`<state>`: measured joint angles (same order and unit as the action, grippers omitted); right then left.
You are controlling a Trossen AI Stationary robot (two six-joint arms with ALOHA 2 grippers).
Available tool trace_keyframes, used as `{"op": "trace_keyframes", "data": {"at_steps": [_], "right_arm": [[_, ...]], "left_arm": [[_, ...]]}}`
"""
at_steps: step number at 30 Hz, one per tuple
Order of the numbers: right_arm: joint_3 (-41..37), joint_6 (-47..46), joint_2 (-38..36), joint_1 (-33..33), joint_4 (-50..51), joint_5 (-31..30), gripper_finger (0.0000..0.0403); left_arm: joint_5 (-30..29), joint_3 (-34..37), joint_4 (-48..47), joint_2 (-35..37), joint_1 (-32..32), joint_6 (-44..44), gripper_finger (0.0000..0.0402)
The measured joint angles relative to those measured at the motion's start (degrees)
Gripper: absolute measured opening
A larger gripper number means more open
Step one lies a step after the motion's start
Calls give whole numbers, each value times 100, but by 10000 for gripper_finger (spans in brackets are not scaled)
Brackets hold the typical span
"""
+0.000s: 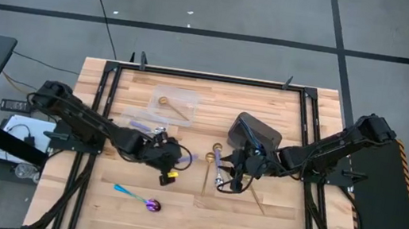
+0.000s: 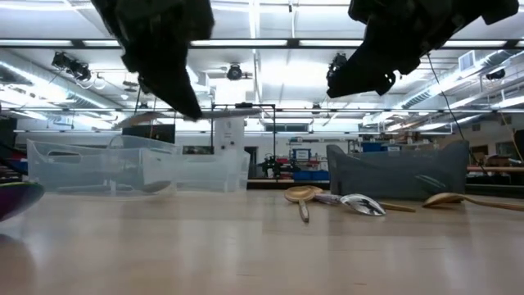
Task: Sort silverware by color (type)
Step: Put the blue spoon into the bottom transparent bin
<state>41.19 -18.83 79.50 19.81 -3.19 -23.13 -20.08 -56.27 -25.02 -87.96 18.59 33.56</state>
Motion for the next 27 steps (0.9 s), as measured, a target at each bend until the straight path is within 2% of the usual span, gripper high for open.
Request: {"op": "trace_keyframes", "data": {"at_steps": [4,8,18,27], "right_arm": [[-4,82,0,-2,29,32,137],[-4,102,0,11,-4,59,137],[-4,256,2,11,-3,96,137],[-3,210,63,11,-153,373,137]], "left_arm": [[-166,0,-517,460,7,-211,46],[-249,-5,-969,903,34,-820,46],[-264,0,-2266,1730,345,-3456,46],[-319,2,-2841,1875,380,-4026,46]]}}
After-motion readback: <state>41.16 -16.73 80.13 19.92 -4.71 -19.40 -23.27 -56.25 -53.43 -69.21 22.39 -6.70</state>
